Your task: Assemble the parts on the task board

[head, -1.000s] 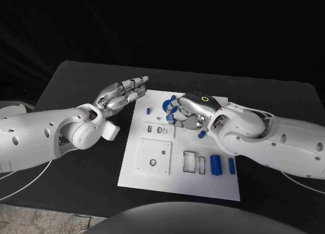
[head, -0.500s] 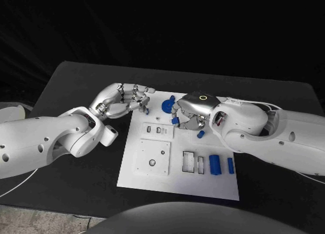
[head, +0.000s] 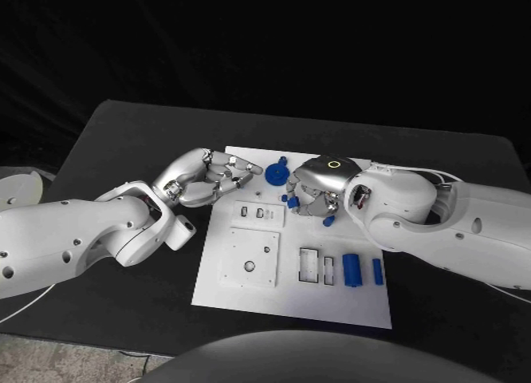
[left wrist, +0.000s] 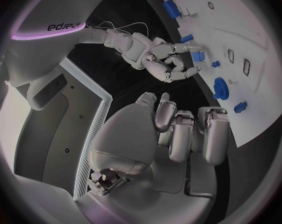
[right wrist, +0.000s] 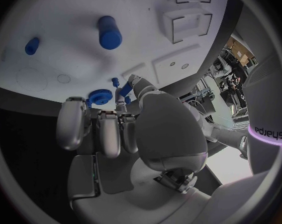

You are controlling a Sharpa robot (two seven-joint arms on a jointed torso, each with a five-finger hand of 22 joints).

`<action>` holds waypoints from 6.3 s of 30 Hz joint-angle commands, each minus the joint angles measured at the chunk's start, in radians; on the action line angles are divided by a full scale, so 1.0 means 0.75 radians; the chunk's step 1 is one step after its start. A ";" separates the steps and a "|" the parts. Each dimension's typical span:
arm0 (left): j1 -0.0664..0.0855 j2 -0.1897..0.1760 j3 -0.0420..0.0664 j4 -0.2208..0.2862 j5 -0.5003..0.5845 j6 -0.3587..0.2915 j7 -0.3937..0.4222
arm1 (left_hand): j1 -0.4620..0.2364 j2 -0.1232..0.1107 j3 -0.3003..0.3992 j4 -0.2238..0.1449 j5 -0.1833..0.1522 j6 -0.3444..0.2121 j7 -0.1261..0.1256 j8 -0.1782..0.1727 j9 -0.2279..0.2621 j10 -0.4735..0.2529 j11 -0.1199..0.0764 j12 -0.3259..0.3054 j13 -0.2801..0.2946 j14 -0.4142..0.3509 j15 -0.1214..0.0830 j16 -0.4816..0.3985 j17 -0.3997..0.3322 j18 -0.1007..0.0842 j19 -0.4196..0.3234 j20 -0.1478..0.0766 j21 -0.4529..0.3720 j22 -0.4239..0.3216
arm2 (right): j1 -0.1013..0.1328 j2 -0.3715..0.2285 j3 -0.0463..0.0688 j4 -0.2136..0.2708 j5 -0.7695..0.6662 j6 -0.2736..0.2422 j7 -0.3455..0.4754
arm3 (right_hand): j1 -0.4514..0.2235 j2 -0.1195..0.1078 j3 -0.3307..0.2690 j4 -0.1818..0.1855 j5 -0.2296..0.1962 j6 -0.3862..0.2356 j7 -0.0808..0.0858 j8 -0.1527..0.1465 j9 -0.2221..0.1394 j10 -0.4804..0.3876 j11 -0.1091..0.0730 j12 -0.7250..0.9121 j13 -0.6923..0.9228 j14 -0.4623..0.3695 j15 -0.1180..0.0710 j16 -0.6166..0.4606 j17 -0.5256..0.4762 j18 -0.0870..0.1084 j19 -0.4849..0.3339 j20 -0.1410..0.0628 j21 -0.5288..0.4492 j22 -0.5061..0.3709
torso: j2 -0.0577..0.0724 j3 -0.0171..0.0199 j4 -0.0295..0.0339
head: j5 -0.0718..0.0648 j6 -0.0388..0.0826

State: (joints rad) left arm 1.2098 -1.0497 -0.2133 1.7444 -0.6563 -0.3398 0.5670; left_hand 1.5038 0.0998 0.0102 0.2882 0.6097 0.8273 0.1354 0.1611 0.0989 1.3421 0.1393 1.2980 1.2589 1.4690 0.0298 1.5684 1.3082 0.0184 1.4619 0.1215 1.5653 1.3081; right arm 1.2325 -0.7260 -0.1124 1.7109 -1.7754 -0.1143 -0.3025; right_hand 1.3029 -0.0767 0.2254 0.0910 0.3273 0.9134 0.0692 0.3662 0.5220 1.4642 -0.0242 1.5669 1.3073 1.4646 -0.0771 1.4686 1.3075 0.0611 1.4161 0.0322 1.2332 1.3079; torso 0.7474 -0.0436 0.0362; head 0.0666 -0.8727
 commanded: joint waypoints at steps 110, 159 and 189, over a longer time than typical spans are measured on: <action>-0.025 0.083 -0.002 -0.065 -0.212 0.308 -0.434 | -0.006 -0.020 0.144 -0.023 0.002 -0.050 -0.001 -0.049 0.002 0.305 -0.111 0.364 0.416 0.136 -0.017 0.003 0.350 -0.023 0.140 0.007 0.006 0.347 | -0.044 0.045 0.000 -0.056 0.151 -0.084 0.100 | -0.006 0.000 0.009 -0.013 -0.023 0.014 -0.009 -0.012 0.025 0.142 0.005 0.005 0.351 0.081 0.000 -0.029 0.197 0.029 -0.015 0.002 -0.044 0.158 | 0.000 0.0020 0.0033 | 0.006 0.000; -0.025 0.080 -0.002 -0.079 -0.212 0.316 -0.448 | -0.007 -0.022 0.162 -0.024 0.001 -0.030 0.002 -0.040 0.008 0.305 -0.109 0.364 0.416 0.136 -0.015 0.003 0.350 -0.023 0.136 0.009 0.005 0.344 | -0.101 0.091 0.000 -0.127 0.122 -0.152 0.112 | -0.036 -0.026 -0.035 -0.012 -0.192 -0.257 0.038 -0.156 -0.006 0.142 0.042 0.005 0.351 0.077 0.030 -0.038 0.189 0.033 -0.015 0.030 -0.083 0.162 | 0.001 0.0026 0.0009 | 0.010 0.000; 0.163 0.056 0.006 0.022 -0.304 0.249 -1.193 | -0.428 -0.011 -0.121 -0.009 -0.605 0.092 -0.011 0.239 0.213 0.305 -0.096 0.364 0.416 0.136 -0.010 0.003 0.350 -0.020 0.128 0.023 0.002 0.338 | 0.077 -0.188 0.000 0.120 0.187 -0.482 0.218 | -0.041 -0.038 -0.090 0.112 -0.311 -0.275 0.037 -0.144 -0.052 0.142 0.040 0.005 0.351 0.095 0.027 0.001 0.223 0.018 0.028 0.028 -0.018 0.201 | -0.089 0.0646 -0.0269 | 0.055 0.000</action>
State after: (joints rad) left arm 1.3199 -1.0163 -0.2105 1.7592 -0.8690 -0.2192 -0.1227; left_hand 1.1859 0.0913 -0.0769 0.2830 0.1530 0.9043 0.1301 0.3306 0.2493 1.4659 0.0753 1.5684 1.3081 1.4647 0.0281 1.5684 1.3073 0.0074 1.4659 0.1462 1.5685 1.3073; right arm 1.2895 -0.8609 -0.1120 1.7963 -1.6498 -0.4192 -0.1664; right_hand 1.2639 -0.1049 0.1576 0.1701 0.0918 0.7039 0.0970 0.2554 0.4845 1.4659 -0.0006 1.5669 1.3075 1.4645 -0.0627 1.4641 1.3080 0.0767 1.4311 0.0536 1.2182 1.3075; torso 0.6963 -0.0060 0.0240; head 0.1053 -0.8727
